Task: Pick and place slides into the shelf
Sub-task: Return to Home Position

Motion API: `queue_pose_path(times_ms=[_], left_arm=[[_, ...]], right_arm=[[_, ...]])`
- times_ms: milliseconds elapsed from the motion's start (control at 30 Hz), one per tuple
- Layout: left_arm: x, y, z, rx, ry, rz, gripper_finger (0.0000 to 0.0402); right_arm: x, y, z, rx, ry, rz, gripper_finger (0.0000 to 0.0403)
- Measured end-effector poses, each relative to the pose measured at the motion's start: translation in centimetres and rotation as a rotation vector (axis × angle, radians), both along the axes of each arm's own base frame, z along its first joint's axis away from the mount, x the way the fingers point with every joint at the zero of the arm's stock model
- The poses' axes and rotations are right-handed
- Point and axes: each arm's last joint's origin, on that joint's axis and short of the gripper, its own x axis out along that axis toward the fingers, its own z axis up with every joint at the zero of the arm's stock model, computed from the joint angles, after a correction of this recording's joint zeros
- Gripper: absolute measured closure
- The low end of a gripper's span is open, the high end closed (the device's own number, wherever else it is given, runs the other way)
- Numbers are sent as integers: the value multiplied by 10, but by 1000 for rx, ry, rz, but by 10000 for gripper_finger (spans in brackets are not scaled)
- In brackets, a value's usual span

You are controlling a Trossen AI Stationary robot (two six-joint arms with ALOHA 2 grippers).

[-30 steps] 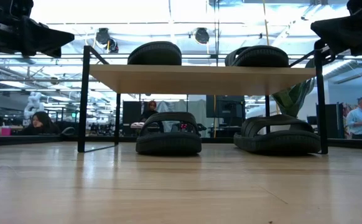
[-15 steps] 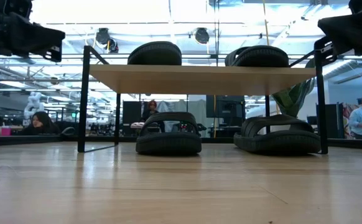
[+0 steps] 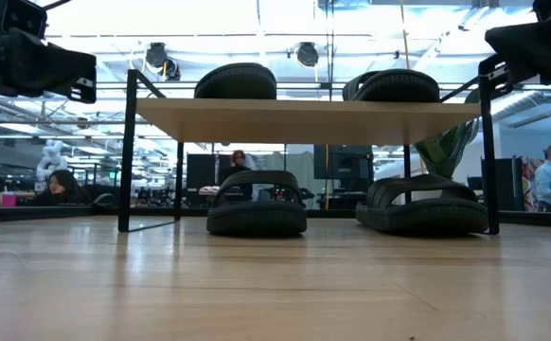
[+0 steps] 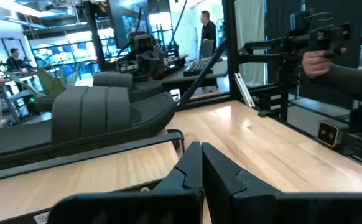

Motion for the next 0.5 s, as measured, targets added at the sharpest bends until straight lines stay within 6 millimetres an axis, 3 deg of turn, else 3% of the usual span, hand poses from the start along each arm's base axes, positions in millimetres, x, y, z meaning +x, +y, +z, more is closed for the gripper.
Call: queue_pose_path(times_ms=[500], left_arm=[[0, 0, 0, -44, 13, 13, 401]], right_arm=[[0, 0, 4, -10, -41, -6, 403]])
